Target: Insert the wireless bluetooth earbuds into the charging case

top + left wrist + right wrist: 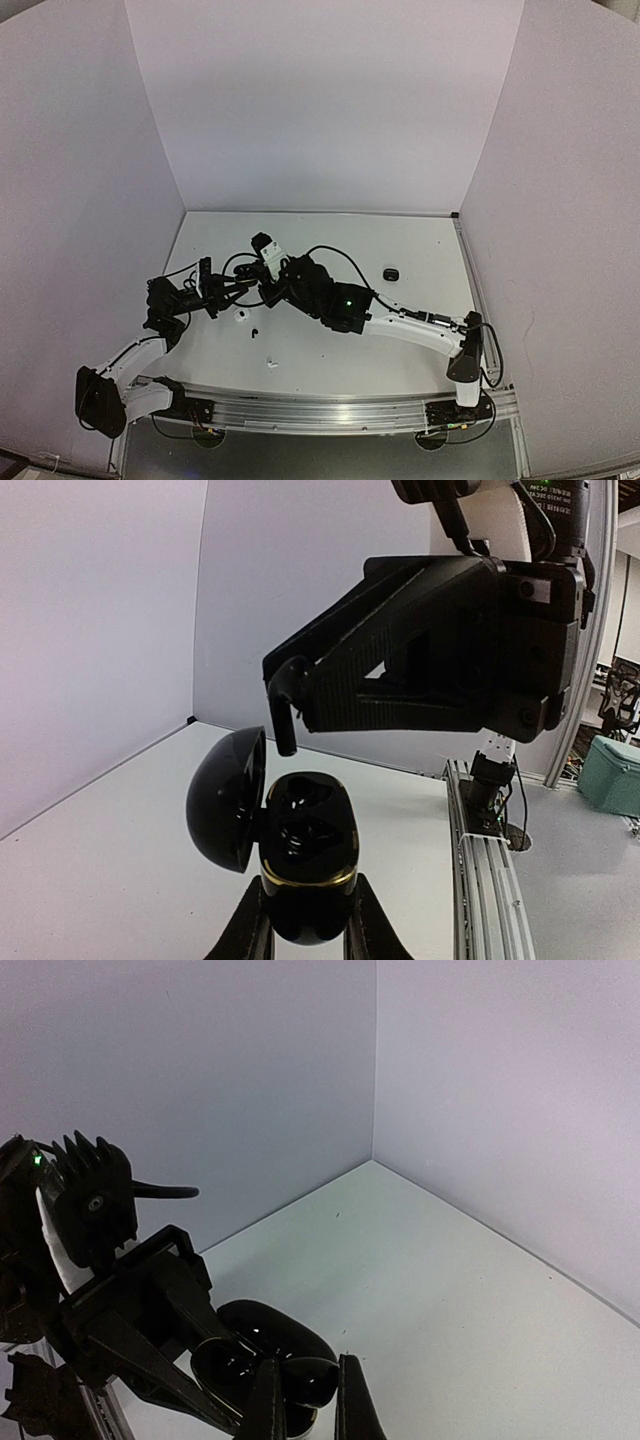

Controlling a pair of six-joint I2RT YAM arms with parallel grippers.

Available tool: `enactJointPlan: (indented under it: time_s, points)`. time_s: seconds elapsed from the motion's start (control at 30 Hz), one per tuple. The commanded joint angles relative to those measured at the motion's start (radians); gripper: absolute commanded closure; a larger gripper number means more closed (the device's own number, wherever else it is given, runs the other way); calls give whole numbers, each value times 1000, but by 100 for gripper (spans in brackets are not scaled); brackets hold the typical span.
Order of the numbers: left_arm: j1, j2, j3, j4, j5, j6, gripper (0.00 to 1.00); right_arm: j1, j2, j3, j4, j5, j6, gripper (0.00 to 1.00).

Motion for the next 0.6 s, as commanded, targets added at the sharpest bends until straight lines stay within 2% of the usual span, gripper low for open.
enactJointPlan:
  time_s: [0.0,0.57]
  points:
    - [1,6,52,57,12,-12,100,-4,-12,-2,42,-18,-4,100]
    - [0,18,51,99,13,-33,100,-27,25,0,54,-48,-1,100]
